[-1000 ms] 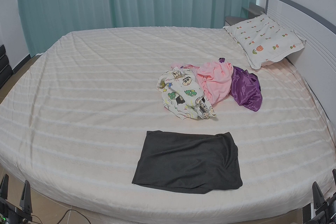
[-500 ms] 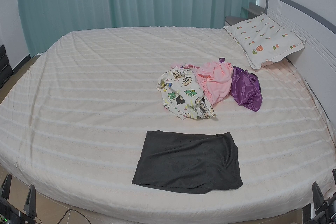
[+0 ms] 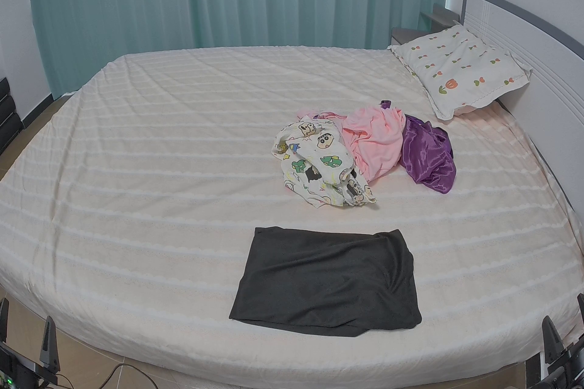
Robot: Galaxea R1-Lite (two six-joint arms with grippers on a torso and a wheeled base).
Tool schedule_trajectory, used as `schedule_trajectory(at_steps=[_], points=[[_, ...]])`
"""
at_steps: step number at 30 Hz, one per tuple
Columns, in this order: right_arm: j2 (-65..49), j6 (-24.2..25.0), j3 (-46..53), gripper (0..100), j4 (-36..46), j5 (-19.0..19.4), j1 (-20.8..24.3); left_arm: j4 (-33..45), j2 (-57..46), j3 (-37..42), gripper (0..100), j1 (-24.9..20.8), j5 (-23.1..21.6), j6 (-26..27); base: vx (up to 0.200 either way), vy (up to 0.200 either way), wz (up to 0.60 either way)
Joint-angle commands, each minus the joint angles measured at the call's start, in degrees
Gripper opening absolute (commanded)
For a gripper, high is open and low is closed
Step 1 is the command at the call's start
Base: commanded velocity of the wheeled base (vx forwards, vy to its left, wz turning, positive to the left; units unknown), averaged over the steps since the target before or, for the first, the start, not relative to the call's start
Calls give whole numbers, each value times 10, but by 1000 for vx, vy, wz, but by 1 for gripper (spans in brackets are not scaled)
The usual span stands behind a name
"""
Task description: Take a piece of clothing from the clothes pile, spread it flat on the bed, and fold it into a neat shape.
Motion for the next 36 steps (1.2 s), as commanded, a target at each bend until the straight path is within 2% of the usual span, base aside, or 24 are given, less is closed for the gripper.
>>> schedule_trajectory(at_steps=[1, 3, 4, 5, 7, 9, 23, 36], points=[[-7, 0, 9, 100, 0, 0, 0, 3, 0, 10, 100, 0, -14, -9, 0, 0, 0], [-7, 0, 9, 100, 0, 0, 0, 4, 0, 10, 100, 0, -32, -24, 0, 0, 0], [-7, 0, 9, 100, 0, 0, 0, 6, 0, 10, 100, 0, -63, -48, 0, 0, 0], [-7, 0, 9, 100, 0, 0, 0, 6, 0, 10, 100, 0, -63, -48, 0, 0, 0], [-7, 0, 9, 100, 0, 0, 0, 20, 0, 10, 100, 0, -98, -57, 0, 0, 0], [-7, 1, 9, 100, -1, -1, 0, 48, 0, 10, 100, 0, -113, -57, 0, 0, 0], [-7, 1, 10, 100, -1, -1, 0, 39, -1, 10, 100, 0, -105, -85, 0, 0, 0], [-7, 3, 10, 100, -2, 3, 0, 40, -1, 10, 100, 0, -107, -82, 0, 0, 0]])
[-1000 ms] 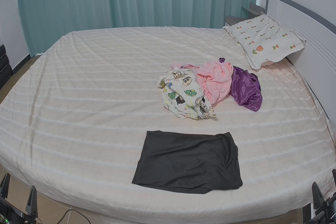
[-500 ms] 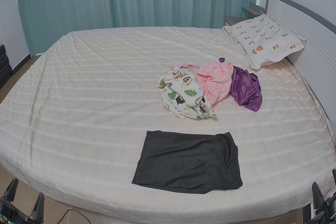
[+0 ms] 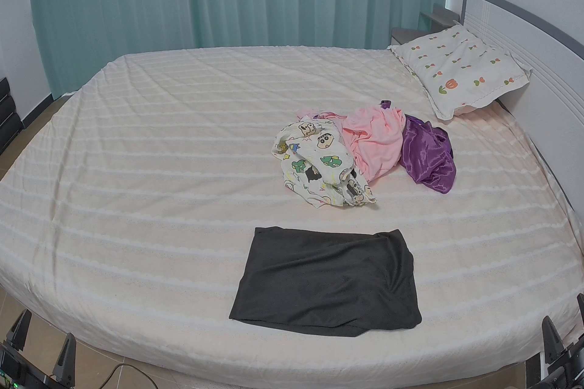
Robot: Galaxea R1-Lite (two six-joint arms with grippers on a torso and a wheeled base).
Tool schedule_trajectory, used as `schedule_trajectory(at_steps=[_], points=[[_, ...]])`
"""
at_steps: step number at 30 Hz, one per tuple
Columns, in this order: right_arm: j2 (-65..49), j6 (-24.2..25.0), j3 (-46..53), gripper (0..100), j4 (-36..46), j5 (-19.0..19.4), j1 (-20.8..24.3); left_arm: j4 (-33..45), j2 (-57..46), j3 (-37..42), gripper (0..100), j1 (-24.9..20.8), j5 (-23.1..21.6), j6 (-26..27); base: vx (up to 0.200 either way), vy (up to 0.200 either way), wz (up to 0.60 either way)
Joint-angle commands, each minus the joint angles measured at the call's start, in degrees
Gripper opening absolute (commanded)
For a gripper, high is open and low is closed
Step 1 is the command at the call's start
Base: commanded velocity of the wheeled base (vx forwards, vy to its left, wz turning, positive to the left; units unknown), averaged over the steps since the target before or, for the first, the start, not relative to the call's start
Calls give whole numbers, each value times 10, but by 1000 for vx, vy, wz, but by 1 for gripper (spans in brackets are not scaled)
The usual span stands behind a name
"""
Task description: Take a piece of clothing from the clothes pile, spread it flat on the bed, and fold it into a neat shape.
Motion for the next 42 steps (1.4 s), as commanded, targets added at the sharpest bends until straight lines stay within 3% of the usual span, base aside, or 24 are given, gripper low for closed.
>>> schedule_trajectory(at_steps=[1, 42], points=[[-9, 2, 10, 100, -1, 1, 0, 0, -2, 10, 100, 0, 0, 0, 0, 0, 0], [-9, 4, 10, 100, -1, 1, 0, 0, -2, 10, 100, 1, 0, 0, 0, 0, 0]])
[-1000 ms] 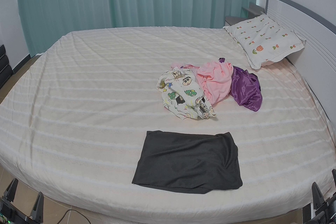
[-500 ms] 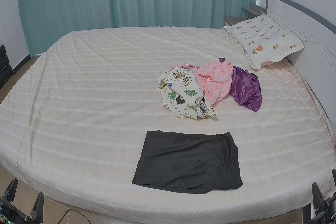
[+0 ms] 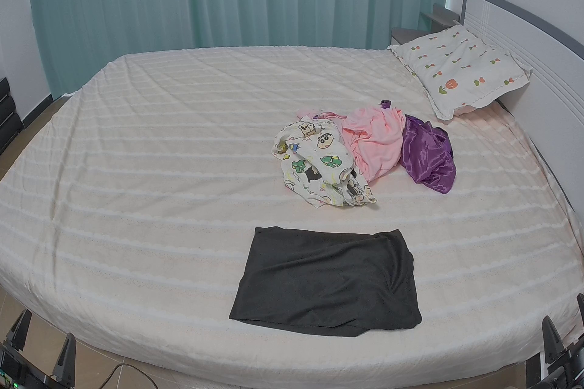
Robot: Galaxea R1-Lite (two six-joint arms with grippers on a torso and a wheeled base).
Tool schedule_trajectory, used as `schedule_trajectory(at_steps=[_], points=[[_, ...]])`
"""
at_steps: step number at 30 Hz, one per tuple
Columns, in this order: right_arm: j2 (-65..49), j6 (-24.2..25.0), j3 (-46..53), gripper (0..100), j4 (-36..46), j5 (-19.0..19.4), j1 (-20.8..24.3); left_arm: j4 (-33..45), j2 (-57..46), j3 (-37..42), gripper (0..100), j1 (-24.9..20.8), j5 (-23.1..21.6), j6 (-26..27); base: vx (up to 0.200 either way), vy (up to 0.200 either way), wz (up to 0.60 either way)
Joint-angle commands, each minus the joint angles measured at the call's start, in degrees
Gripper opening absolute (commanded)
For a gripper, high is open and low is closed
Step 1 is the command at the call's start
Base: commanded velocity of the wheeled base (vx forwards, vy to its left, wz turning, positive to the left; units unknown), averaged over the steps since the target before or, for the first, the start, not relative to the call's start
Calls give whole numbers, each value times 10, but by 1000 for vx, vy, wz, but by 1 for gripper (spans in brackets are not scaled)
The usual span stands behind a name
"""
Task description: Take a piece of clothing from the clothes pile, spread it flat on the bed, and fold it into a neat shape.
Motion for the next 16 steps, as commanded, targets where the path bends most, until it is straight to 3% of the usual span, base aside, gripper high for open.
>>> schedule_trajectory(at_steps=[1, 16], points=[[-9, 0, 10, 100, 0, 0, 0, 0, -3, 10, 100, -1, 0, 0, 0, 0, 0], [-9, 0, 10, 100, 1, 0, 0, 0, -3, 10, 100, 0, 0, 0, 0, 0, 0]])
